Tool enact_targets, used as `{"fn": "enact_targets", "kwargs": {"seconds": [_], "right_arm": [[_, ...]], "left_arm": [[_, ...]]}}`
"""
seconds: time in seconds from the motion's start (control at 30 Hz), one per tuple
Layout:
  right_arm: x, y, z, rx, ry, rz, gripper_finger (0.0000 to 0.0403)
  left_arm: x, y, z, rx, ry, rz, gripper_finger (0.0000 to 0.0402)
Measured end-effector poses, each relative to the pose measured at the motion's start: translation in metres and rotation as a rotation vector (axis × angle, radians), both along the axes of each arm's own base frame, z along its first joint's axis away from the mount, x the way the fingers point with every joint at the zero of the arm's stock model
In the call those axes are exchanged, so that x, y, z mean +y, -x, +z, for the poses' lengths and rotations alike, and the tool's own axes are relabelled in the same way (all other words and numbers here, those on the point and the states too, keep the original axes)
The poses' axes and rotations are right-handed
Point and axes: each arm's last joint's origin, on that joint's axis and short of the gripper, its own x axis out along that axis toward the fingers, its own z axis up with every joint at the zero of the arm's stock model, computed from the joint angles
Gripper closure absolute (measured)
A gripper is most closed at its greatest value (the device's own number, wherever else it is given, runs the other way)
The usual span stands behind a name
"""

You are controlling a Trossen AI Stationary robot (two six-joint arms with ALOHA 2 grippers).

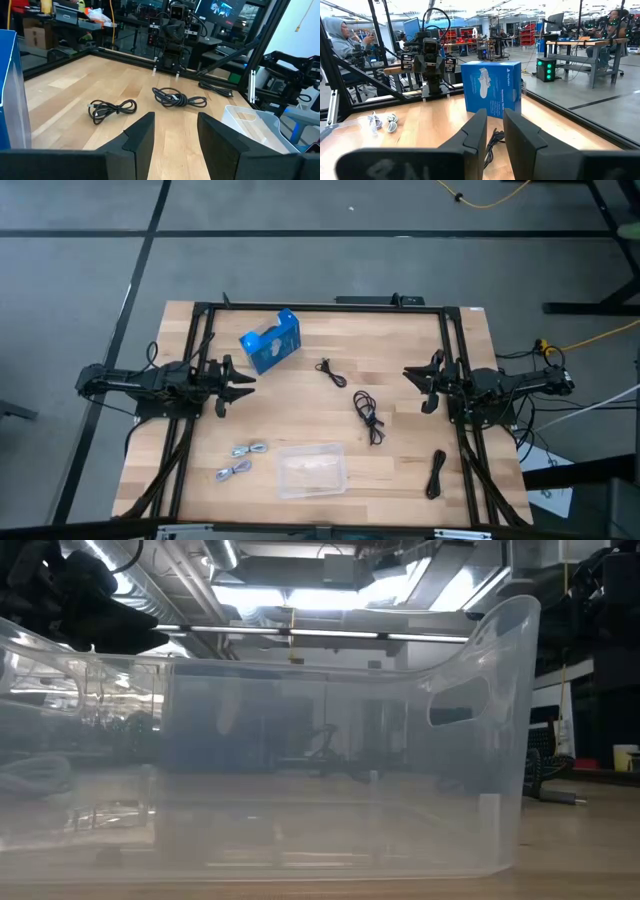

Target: Pick and place USB-C Cables

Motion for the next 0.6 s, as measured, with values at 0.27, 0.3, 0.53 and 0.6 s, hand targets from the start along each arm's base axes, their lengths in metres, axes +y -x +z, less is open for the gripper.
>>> {"fn": "enact_targets", "kwargs": {"seconds": [0.27, 0.3, 0.53, 0.6], "right_arm": [[0.000, 0.000, 0.000, 0.000, 0.000, 0.000, 0.0334], [0.000, 0.000, 0.000, 0.000, 0.000, 0.000, 0.0334], [0.000, 0.000, 0.000, 0.000, 0.000, 0.000, 0.0334], [0.000, 0.000, 0.000, 0.000, 0.000, 0.000, 0.0334]], "left_arm": [[0.000, 0.000, 0.000, 0.000, 0.000, 0.000, 0.0259], [0.000, 0.000, 0.000, -0.001, 0.000, 0.001, 0.0259], [0.001, 0.002, 0.018, -0.187, 0.019, 0.033, 0.0259], [0.001, 0.004, 0.027, -0.286, 0.025, 0.034, 0.0259]]}}
